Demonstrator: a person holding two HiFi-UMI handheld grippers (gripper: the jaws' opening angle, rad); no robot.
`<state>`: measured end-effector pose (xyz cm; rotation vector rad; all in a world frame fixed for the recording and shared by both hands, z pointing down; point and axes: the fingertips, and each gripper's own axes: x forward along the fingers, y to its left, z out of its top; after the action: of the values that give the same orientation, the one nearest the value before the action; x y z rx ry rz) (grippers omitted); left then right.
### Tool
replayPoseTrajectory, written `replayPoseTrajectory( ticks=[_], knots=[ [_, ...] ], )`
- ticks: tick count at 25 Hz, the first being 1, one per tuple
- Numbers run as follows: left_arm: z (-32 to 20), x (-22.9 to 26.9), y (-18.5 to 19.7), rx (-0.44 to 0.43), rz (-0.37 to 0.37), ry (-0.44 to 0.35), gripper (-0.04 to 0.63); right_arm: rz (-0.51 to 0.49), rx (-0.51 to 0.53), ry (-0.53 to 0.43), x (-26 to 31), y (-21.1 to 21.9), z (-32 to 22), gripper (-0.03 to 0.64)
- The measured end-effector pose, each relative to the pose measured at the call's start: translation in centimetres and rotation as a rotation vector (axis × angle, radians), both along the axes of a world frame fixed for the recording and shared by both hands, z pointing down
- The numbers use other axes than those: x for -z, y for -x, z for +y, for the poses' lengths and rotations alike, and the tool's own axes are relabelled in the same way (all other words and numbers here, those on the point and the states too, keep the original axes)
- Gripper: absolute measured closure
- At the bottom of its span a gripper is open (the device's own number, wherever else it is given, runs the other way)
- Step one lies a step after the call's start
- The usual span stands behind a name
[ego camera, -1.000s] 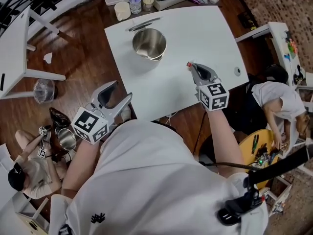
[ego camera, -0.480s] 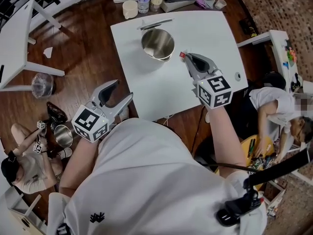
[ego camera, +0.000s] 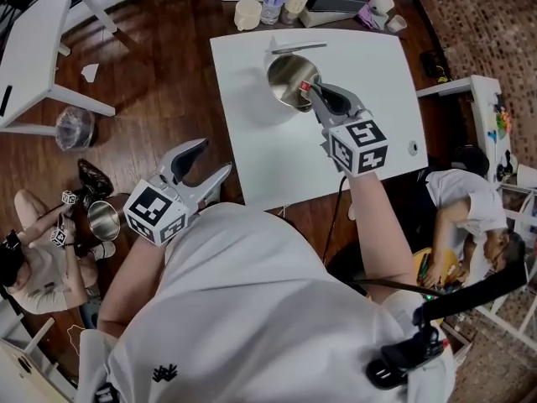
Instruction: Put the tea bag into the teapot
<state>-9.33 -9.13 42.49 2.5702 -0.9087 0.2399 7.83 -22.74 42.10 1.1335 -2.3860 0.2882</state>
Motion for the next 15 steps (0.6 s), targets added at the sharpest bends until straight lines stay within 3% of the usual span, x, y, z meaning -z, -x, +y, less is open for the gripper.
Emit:
replayPoseTrajectory(
  ticks=[15],
  knots=[
    [0.5,-1.1,2.7,0.032,-0.012,0.013,0.368,0.037,-0.001,0.026,-2.4,1.9,-1.9,0.601]
  ],
)
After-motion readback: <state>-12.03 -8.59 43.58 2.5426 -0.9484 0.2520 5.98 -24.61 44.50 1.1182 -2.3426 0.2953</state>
